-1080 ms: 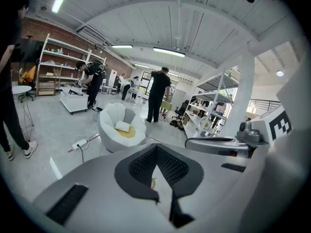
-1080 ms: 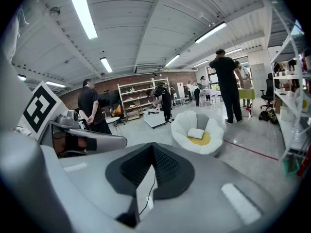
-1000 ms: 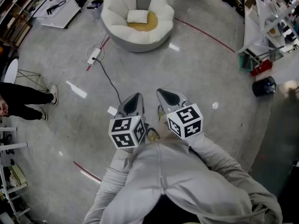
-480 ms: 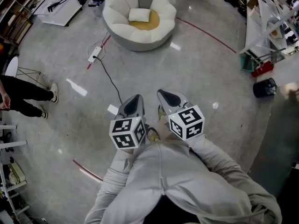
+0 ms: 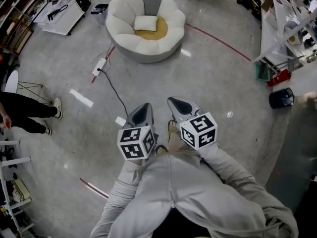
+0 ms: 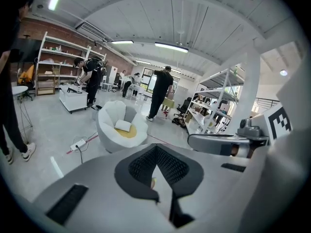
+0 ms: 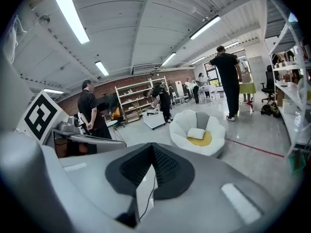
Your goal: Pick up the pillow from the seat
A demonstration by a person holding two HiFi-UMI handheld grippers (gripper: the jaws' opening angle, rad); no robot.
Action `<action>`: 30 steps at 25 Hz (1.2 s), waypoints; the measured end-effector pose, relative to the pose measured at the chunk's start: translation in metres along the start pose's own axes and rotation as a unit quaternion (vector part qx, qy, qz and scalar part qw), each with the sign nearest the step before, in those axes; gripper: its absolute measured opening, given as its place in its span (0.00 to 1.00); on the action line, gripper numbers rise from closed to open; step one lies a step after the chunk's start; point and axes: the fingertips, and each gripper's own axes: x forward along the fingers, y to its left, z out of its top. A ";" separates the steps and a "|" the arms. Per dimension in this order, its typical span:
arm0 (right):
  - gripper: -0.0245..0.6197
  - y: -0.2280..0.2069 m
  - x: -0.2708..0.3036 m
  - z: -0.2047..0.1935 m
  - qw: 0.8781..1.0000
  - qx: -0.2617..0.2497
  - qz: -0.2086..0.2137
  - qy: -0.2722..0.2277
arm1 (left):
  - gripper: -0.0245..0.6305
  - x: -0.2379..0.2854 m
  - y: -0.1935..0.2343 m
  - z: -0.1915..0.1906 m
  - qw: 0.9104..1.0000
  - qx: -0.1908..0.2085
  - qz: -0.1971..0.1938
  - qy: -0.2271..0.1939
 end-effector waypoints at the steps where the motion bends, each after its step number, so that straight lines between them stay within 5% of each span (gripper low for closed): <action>1: 0.04 -0.007 0.004 0.005 1.000 -0.005 0.000 0.000 | 0.04 0.007 0.000 0.006 1.000 -0.001 0.000 -0.001; 16: 0.04 -0.095 0.034 0.053 0.999 -0.033 0.020 0.005 | 0.04 0.093 -0.022 0.050 1.000 -0.020 0.019 -0.006; 30: 0.04 -0.135 0.053 0.061 0.999 -0.027 0.029 0.012 | 0.04 0.131 -0.018 0.074 0.999 -0.017 0.039 -0.005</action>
